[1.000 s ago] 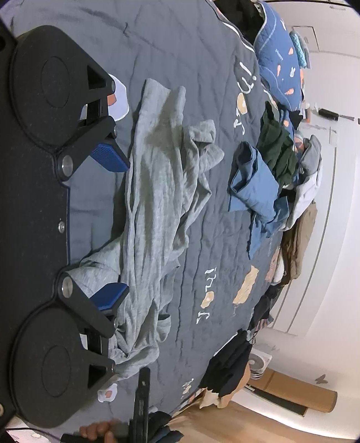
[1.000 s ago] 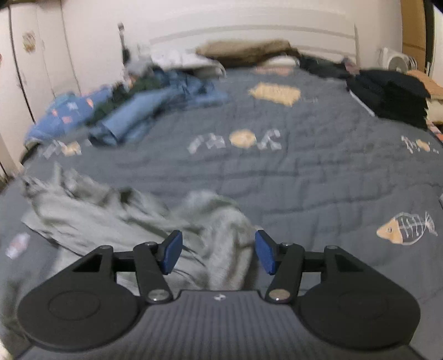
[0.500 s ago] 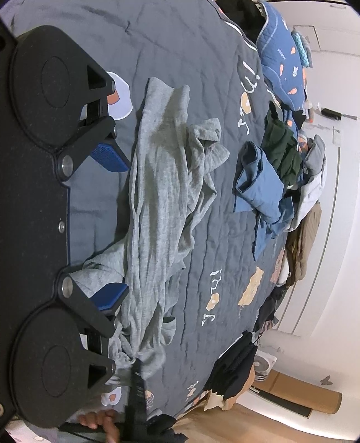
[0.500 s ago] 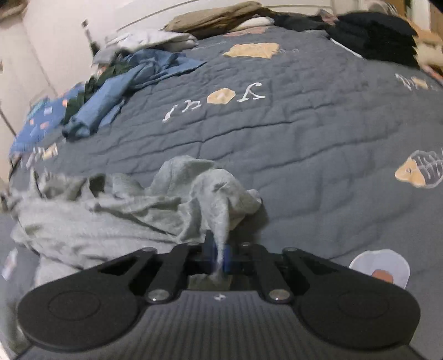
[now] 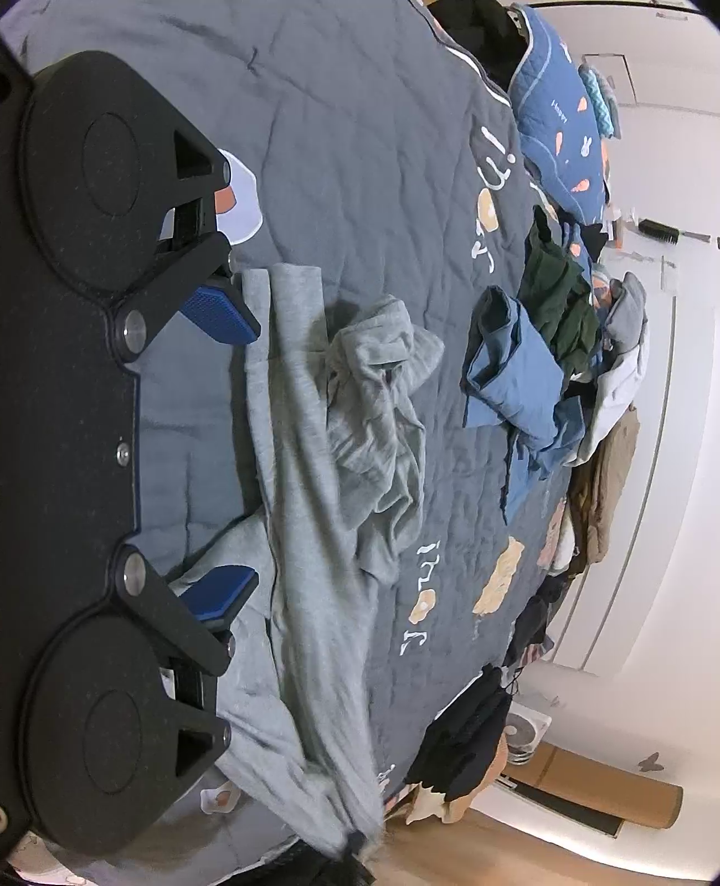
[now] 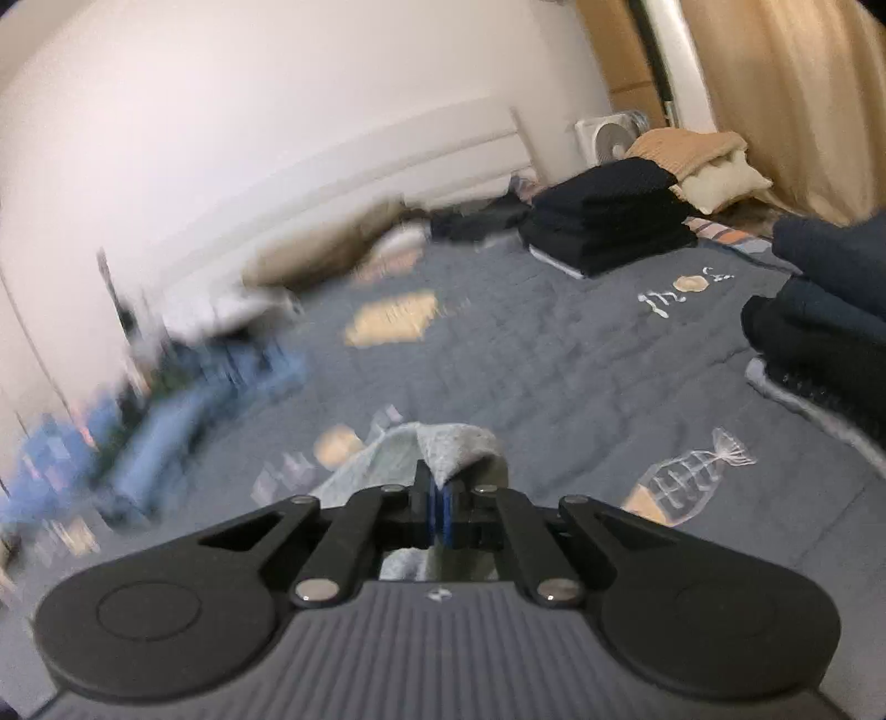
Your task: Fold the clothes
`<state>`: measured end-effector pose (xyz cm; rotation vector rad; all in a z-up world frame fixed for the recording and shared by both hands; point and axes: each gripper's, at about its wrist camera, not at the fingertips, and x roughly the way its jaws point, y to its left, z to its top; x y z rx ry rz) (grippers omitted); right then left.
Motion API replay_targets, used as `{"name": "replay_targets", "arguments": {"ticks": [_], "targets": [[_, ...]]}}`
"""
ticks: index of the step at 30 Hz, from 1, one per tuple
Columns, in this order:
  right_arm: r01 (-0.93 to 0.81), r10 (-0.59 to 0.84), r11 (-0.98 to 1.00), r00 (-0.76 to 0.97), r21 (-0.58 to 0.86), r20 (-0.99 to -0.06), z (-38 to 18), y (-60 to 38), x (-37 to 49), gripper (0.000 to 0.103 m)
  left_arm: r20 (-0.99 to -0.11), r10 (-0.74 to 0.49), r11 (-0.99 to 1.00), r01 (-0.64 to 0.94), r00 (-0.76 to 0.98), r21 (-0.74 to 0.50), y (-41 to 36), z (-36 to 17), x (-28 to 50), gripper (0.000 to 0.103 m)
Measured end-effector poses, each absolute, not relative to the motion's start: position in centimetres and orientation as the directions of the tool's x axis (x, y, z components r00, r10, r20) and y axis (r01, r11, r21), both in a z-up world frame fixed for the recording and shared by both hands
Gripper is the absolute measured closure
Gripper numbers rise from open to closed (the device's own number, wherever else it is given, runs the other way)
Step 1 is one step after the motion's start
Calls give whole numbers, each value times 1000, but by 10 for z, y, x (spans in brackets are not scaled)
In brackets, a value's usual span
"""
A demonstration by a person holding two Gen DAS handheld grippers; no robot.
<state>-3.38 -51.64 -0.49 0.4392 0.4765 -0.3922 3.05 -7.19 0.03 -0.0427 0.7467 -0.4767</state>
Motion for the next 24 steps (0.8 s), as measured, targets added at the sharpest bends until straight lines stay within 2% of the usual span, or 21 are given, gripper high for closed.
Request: {"name": "replay_targets", "arguments": {"ticks": [4,8,12,18,24], "targets": [[385,-120,862,788,331,-604,-27,-511,-20,101,-650,-425,891,416,629,-180,-78,-1,29,16],[270,-28,899,822,345,-569,-18,-492,-22,101,-646,-425,889,427,634,-166,-86,-2,29,13],[291,-74,915,803,280,-591,-13,-488,-22,96,-638,-420,884,451,646,-126,-100,-3,26,13],[373,-122,895,733,245,-670,-28,-506,-23,96,-619,-336,846,516,709,132,-143,-22,29,13],[377,-117,891,728,252,-675,-27,-516,-26,89,-616,-271,751,563,740,345,-183,-48,53,14]]}}
